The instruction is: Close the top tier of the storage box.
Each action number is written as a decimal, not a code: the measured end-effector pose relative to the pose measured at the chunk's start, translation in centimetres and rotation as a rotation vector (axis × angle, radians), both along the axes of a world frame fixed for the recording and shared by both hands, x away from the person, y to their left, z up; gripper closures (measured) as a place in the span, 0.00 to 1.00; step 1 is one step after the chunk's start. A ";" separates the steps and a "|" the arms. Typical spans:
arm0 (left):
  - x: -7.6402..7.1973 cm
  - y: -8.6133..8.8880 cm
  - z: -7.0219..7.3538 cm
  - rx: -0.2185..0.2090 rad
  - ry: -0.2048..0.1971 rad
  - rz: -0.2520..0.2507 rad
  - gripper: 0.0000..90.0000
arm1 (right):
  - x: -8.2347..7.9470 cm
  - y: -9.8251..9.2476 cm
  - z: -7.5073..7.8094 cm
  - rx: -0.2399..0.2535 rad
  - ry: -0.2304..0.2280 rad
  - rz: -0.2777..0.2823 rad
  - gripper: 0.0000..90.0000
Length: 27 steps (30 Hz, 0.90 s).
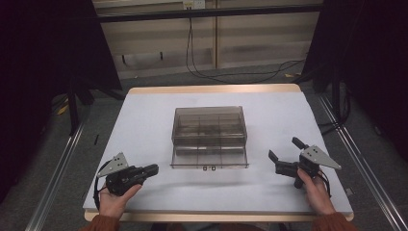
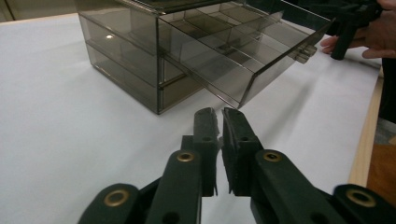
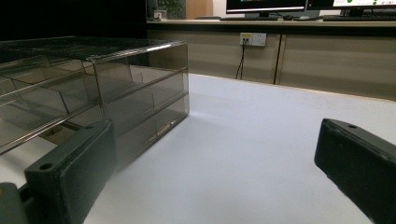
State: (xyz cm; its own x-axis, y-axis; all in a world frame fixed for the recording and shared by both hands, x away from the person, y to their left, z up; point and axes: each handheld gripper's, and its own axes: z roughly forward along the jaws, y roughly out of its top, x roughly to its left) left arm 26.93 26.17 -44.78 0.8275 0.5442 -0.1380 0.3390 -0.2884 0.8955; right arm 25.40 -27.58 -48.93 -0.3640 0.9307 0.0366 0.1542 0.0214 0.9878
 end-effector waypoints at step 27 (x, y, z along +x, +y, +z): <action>-1.8 -2.4 0.9 -0.045 0.056 -0.106 1.00 | 0.0 0.0 0.0 0.003 0.000 -0.002 0.00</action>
State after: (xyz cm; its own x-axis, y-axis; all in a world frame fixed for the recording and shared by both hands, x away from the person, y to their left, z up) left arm 25.17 23.82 -43.91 0.8702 0.4465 -0.2082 0.3589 -0.2852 0.8887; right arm 25.40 -27.59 -48.93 -0.3617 0.9315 0.0395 0.1544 0.0180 0.9878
